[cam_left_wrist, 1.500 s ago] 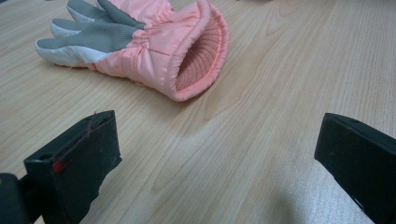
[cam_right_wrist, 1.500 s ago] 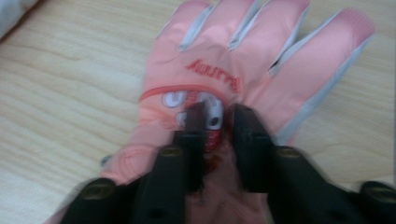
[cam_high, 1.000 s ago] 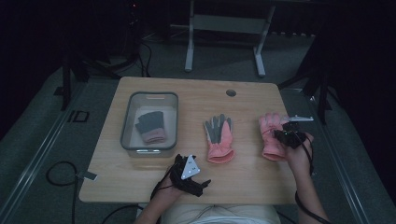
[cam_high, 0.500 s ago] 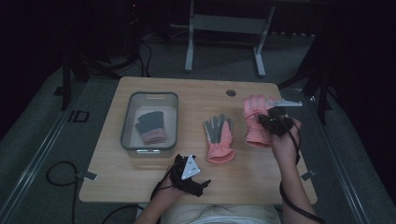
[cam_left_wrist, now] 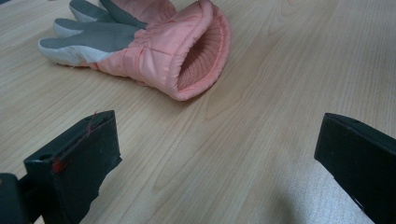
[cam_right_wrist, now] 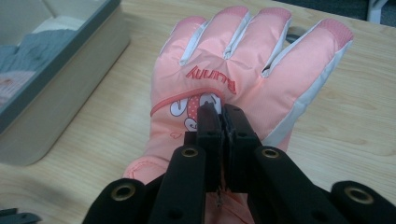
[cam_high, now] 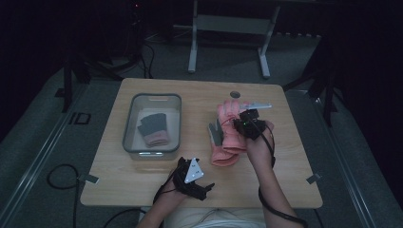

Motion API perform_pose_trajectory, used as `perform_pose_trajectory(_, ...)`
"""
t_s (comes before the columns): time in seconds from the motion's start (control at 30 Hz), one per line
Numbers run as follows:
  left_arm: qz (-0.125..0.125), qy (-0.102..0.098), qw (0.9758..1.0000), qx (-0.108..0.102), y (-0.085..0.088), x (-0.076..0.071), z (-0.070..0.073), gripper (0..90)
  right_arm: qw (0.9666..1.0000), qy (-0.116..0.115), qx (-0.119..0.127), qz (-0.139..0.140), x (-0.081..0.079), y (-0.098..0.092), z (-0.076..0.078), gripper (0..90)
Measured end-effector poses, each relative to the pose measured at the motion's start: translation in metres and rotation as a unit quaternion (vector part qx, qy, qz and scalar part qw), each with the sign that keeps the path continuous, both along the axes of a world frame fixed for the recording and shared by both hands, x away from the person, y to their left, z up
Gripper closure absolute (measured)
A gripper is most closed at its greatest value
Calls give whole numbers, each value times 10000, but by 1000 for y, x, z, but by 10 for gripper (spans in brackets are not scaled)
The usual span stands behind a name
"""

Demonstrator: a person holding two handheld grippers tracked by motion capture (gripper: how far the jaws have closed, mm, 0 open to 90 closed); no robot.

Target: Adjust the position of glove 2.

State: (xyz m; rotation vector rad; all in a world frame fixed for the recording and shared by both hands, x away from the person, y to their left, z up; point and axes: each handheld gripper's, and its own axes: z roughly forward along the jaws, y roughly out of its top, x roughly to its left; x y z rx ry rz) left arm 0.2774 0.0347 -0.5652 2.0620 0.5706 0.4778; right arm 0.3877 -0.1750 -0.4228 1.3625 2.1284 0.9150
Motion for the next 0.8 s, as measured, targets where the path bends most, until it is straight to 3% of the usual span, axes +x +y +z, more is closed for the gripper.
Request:
perform_pose_trajectory(0.23, -39, 2, 10000, 48, -1, -1, 0, 0, 9998, 184, -34, 90, -4, 17, -16, 867)
perform_pose_trajectory(0.37, -43, 5, 10000, 59, -1, -1, 0, 0, 9991, 378, -168, 47, 2, 21, -34, 867)
perform_pose_trajectory(0.4, -44, -5, 10000, 73, -1, -1, 0, 0, 9984, 519, -237, 23, 6, 24, -44, 866)
perform_pose_trajectory(0.8, -47, -24, 9999, 100, -2, -1, 0, 0, 9976, 637, -270, 58, 13, 30, -67, 829)
